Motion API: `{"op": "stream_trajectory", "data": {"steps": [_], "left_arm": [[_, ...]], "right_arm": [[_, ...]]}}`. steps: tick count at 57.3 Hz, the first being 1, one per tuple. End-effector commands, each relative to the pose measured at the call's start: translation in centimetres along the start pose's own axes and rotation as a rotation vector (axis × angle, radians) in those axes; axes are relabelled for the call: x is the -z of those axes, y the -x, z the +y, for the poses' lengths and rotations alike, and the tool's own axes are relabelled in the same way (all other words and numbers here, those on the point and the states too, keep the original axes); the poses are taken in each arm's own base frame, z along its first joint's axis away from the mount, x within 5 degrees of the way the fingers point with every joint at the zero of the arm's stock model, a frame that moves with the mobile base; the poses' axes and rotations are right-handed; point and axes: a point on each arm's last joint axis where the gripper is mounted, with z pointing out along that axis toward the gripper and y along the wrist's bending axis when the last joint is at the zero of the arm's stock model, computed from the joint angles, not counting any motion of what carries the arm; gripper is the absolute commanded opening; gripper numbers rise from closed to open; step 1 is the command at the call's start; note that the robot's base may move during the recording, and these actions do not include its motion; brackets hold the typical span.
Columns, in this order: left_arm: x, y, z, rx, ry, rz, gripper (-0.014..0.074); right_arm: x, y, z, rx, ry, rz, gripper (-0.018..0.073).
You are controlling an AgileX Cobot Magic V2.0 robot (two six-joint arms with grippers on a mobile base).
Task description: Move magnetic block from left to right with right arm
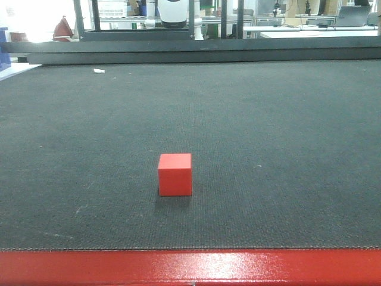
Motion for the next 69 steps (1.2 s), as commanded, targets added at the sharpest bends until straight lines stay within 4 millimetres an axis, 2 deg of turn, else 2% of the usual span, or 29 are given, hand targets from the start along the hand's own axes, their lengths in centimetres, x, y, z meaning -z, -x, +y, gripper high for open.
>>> {"op": "stream_trajectory", "data": {"steps": [1,22,38,46,56,69], "left_arm": [[0.1,0.6,0.0,0.003,0.001,-0.092,-0.0126],[0.1,0.6,0.0,0.003,0.001,-0.092,-0.0126],[0.1,0.6,0.0,0.003,0.001,-0.092,-0.0126],[0.1,0.6,0.0,0.003,0.001,-0.092,-0.0126],[0.1,0.6,0.0,0.003,0.001,-0.092,-0.0126],[0.1,0.6,0.0,0.003,0.001,-0.092,-0.0126]], "right_arm": [[0.2,0.9,0.0,0.012,-0.006,-0.104,0.0057],[0.3,1.5,0.0,0.012,-0.006,-0.145,0.0057],[-0.2,5.2,0.6,0.013,0.016,0.144,0.0057],[-1.7,6.8,0.8,0.003,0.016,0.282,0.0057],[-5.0,8.1,1.1,-0.11,0.003,0.404,0.0057],[-8.6,8.4,2.8,-0.131,0.099,0.551,0.0057]]}}
